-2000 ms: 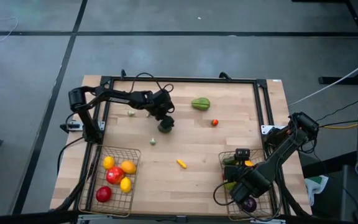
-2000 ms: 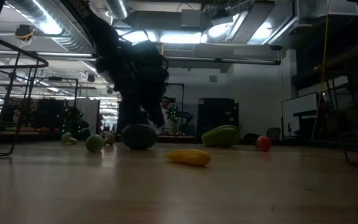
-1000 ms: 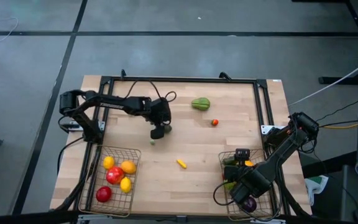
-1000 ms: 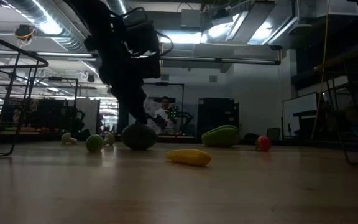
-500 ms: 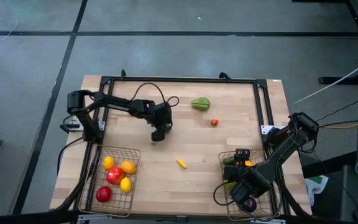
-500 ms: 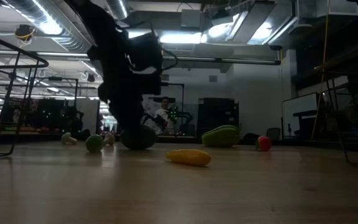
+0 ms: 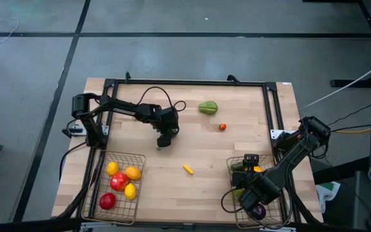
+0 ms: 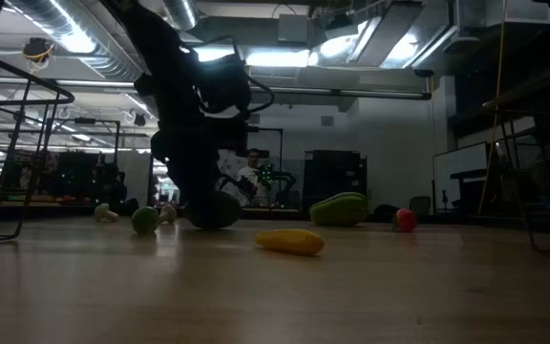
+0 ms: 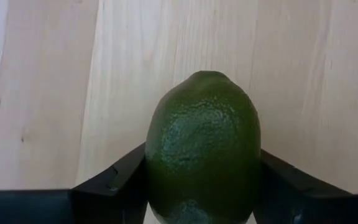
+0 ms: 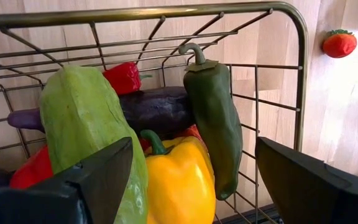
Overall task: Sort produce into baskets
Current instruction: Put the green lime into the left wire basket
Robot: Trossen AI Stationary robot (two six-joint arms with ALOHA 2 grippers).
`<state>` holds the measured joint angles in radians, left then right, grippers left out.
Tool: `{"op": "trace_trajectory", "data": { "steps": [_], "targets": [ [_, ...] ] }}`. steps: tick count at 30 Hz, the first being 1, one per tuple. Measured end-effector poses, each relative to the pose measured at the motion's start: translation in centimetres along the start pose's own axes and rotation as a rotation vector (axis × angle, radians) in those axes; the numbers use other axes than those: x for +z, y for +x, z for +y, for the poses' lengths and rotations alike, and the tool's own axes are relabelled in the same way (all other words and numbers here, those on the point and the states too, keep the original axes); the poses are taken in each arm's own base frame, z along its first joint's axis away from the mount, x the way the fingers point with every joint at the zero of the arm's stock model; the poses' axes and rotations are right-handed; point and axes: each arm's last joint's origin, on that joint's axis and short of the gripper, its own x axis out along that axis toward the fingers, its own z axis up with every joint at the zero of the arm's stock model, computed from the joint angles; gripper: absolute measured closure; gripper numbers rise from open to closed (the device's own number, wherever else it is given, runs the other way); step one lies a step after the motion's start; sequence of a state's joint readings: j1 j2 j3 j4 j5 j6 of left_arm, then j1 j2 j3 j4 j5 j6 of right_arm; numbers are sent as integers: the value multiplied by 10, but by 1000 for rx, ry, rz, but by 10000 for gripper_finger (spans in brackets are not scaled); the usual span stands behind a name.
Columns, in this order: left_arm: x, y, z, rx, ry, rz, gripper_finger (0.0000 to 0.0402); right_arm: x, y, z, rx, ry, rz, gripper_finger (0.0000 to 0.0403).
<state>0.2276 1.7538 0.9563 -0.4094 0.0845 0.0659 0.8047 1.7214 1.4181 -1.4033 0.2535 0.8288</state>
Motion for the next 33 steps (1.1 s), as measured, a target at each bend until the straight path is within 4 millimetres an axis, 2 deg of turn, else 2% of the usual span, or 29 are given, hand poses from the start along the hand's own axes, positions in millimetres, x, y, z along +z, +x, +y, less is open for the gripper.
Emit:
{"op": "trace_trajectory", "data": {
  "steps": [5,9,16,21,27,33],
  "targets": [
    [13,-12,0,-1,-17,19,194,0,0,0,0,0,0,65],
    [30,-34,-5,-7,-20,79,178,0,0,0,0,0,0,65],
    [45,-82,-36,-49,4,265,182,0,0,0,0,0,0,65],
    [38,-103,-72,-78,3,417,185,0,0,0,-1,0,-1,65],
    [18,-112,-117,-78,29,570,181,1,0,-1,-23,0,-25,65],
    [4,-118,-153,-19,84,583,181,2,0,-1,-48,0,-53,65]
  ]
}}
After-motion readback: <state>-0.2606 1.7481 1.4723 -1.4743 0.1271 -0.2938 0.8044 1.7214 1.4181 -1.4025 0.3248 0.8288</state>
